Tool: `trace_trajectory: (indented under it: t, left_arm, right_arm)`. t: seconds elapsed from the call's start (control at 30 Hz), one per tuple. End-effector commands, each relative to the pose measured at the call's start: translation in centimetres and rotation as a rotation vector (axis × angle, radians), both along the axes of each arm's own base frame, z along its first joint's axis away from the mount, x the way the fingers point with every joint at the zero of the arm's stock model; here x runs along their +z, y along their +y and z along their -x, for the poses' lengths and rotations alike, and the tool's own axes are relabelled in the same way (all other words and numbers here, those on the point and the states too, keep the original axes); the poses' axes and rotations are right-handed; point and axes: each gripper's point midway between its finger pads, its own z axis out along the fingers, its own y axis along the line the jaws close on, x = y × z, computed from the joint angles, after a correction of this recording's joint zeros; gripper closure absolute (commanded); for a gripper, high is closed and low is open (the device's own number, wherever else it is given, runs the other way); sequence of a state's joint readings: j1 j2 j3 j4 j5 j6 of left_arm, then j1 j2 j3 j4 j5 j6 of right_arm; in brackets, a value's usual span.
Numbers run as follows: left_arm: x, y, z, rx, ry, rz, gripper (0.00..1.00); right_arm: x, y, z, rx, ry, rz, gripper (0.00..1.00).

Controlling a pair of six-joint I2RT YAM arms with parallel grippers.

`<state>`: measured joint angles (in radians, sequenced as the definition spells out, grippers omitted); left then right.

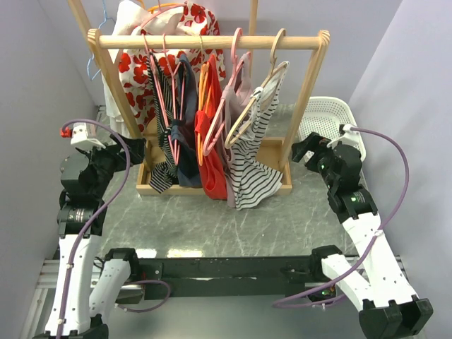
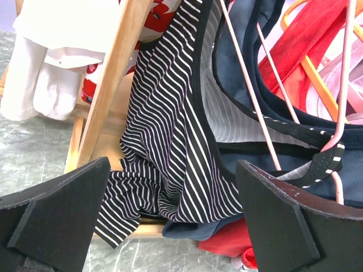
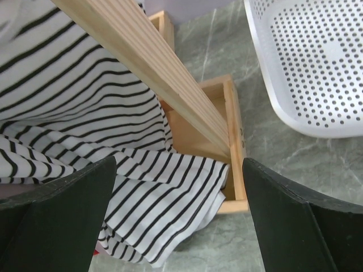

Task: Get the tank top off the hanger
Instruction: Pick up the hanger from the clothesline.

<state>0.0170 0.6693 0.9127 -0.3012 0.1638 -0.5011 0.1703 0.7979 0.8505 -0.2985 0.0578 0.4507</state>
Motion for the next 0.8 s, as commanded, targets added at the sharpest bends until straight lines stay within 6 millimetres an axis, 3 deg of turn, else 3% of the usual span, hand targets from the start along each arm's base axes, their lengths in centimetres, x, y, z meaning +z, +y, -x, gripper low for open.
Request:
trace_trajectory:
  t: [0.0,0.1,0.2,0.53,0.67,0.77]
  left_arm:
    - [2.3,-0.1,0.3,-0.008,-0.050,-0.003,0.00]
    - [4.1,-1.7,1.0,-0.103,-0.127,-0.014,0.00]
    - [4.4,-2.9,1.7,-0.177,-0.157,-0.012,0.00]
    - [2.1,-5.6,1.7,-0.357,-0.065,-0.008,0.01]
    - [3.1,-6.2,2.6,-0.405,-0.092,-0.038,0.03]
    - [5.1,-6.2,3.6,-0.404,-0.127,-0.060,0.01]
  right_arm:
    - [1.5,0.3,0.0,0.024,-0.021,0.010,0.00]
    - [1.7,0.1,0.1,0.013,-0.032,0.009,0.00]
    - [1.9,0.2,0.0,0.016,-0.030,0.009,0.00]
    - [2.1,0.3,-0.3,0.025,-0.015,0.015,0.00]
    - [2.0,0.3,-0.2,0.025,-0.008,0.018,0.00]
    - [2.0,0.6,-0.4,0.034,-0.004,0.010,0.00]
